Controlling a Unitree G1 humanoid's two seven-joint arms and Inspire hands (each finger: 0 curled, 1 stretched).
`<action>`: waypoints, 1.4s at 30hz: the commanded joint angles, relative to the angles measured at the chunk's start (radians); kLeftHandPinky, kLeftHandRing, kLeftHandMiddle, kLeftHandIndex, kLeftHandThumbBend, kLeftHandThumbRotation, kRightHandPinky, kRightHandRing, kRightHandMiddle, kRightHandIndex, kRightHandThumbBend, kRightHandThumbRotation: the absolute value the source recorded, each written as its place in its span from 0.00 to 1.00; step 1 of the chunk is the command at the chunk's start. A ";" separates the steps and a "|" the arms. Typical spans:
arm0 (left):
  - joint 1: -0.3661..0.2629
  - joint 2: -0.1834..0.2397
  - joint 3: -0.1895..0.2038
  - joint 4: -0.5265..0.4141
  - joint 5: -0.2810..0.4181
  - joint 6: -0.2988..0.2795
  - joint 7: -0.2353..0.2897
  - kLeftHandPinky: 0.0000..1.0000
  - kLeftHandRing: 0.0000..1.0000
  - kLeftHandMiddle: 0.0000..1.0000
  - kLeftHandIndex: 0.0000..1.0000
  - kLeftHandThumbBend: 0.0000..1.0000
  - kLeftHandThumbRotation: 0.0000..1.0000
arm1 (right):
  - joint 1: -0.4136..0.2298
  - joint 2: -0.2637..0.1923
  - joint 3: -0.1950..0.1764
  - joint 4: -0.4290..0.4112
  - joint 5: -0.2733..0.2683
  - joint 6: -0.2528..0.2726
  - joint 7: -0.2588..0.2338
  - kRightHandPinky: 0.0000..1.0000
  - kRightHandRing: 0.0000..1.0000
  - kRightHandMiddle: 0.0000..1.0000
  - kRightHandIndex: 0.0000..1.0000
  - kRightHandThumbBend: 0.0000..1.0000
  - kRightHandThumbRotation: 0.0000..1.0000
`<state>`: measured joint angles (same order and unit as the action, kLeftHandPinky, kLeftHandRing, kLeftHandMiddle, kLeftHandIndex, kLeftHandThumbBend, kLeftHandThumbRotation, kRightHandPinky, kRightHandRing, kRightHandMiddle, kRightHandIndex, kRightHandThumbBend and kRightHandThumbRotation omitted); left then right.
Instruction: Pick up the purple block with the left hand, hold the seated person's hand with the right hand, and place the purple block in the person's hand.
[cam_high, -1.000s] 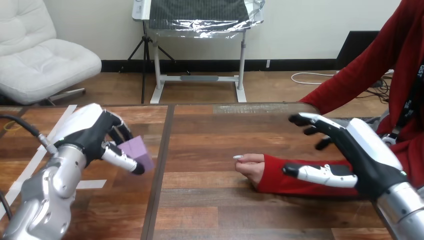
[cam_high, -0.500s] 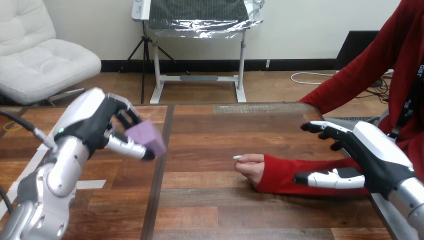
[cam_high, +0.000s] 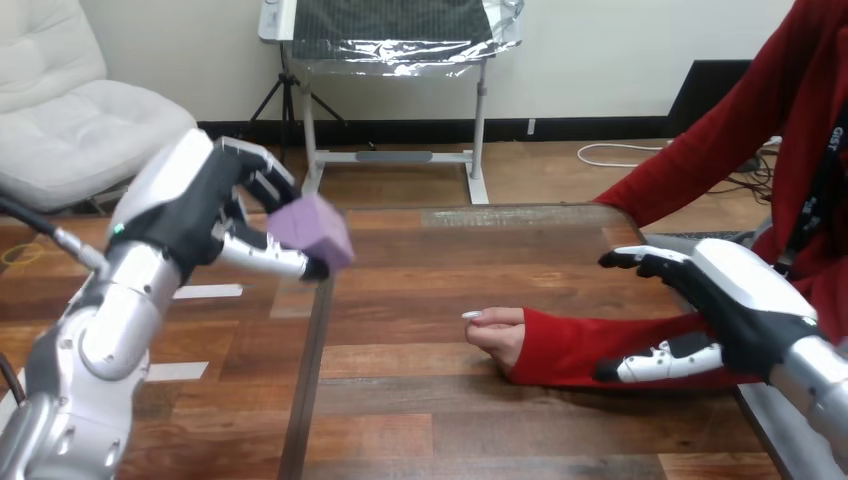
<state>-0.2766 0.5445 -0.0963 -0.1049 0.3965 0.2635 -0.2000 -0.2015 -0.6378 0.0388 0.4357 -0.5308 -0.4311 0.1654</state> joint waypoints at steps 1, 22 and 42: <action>-0.034 0.006 0.040 -0.057 -0.010 -0.014 -0.006 0.13 0.20 0.29 0.42 0.79 0.00 | -0.114 -0.021 0.038 0.043 -0.030 -0.024 -0.033 0.82 0.84 0.86 0.84 1.00 0.32; -0.024 -0.003 0.054 -0.091 -0.039 -0.009 -0.030 0.16 0.23 0.31 0.41 0.78 0.00 | -0.211 0.001 0.154 0.196 -0.132 -0.017 -0.092 0.84 0.84 0.86 0.84 1.00 0.26; -0.027 -0.008 0.054 -0.082 -0.055 -0.012 -0.040 0.19 0.26 0.33 0.41 0.77 0.00 | -0.293 0.056 0.275 0.370 -0.202 -0.036 -0.231 0.74 0.78 0.80 0.79 1.00 0.23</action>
<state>-0.2733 0.5390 -0.0686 -0.1420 0.3465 0.2601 -0.2413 -0.3913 -0.6165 0.2845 0.7674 -0.7173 -0.4550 -0.0162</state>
